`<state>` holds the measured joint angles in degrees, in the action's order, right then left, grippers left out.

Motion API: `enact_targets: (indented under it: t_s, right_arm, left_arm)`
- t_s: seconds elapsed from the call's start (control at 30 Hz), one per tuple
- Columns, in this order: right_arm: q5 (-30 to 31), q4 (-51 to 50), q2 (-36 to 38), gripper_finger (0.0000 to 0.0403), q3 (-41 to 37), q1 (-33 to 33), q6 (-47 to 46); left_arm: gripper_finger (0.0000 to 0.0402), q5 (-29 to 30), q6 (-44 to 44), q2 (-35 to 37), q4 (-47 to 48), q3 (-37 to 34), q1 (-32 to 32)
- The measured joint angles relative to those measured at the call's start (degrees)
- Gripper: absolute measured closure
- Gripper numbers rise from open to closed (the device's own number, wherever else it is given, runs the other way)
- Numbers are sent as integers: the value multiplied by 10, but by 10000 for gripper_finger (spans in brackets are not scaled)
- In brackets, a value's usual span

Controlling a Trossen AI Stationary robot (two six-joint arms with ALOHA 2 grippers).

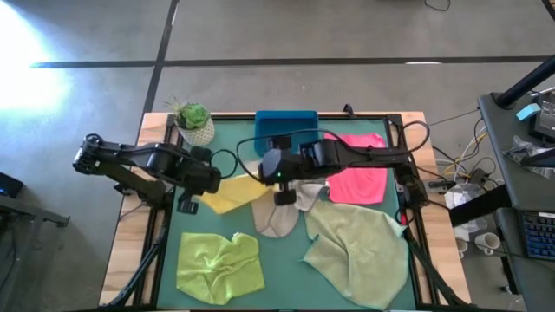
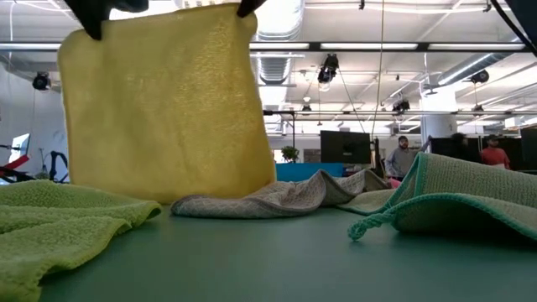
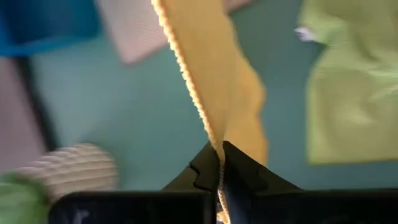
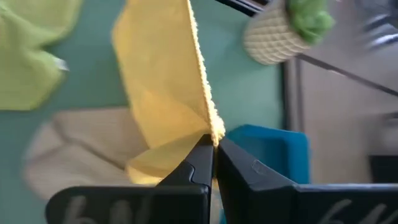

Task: Fold microfiber towels
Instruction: Fold the yellow microfiber cloth

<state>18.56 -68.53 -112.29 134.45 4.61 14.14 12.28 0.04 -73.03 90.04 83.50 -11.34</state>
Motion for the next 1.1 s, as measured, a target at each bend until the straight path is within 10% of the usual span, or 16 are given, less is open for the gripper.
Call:
enact_targets:
  t_s: [1.1]
  right_arm:
    - [24,30,28,394,6,-106,84]
  left_arm:
    - [402,186,308,3,-1,116,208]
